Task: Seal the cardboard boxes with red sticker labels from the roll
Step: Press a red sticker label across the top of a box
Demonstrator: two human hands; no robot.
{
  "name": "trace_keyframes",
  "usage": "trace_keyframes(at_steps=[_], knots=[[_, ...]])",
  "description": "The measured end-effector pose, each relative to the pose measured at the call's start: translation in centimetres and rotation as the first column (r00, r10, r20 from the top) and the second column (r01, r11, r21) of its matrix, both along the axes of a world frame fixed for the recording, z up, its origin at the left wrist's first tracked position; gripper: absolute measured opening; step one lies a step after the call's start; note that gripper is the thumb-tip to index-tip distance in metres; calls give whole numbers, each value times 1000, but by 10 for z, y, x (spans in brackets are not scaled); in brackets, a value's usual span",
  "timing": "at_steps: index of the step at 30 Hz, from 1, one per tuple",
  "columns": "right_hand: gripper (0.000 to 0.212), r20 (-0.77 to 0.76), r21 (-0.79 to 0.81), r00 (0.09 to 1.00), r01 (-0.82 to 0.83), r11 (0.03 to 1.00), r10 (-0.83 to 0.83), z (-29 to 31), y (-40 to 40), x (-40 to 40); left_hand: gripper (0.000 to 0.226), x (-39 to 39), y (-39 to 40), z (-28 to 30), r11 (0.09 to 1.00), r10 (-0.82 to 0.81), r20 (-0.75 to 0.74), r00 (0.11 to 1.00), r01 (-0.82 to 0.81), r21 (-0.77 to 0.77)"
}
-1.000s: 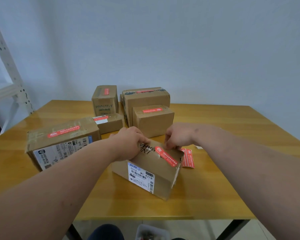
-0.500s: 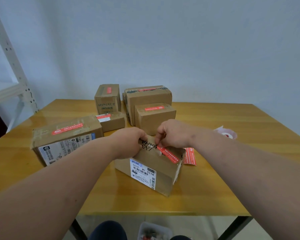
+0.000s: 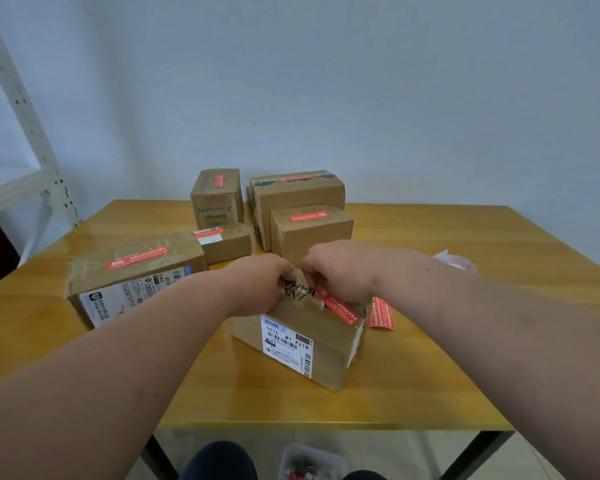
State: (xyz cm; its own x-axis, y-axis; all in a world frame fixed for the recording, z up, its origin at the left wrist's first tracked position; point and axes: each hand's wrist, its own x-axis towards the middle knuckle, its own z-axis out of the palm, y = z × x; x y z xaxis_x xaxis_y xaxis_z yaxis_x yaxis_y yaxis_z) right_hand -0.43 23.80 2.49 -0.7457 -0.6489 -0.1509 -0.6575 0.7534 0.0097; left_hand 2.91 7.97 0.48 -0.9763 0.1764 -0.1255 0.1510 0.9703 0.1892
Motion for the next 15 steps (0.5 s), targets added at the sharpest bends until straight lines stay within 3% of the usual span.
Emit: trace_keyframes(at_steps=[8, 11, 13, 15], knots=[[24, 24, 6, 999, 30, 1000, -31, 6, 4, 8, 40, 1, 0, -1, 1000, 2, 1, 1000, -2, 17], [26, 89, -138, 991, 112, 984, -100, 3, 9, 2, 41, 1, -2, -3, 1000, 5, 0, 1000, -5, 26], [37, 178, -233, 974, 183, 955, -143, 1, 12, -2, 42, 1, -2, -4, 999, 6, -1, 1000, -6, 35], [40, 208, -211, 967, 194, 958, -149, 0, 13, -4, 42, 1, -3, -4, 999, 5, 4, 1000, -5, 41]])
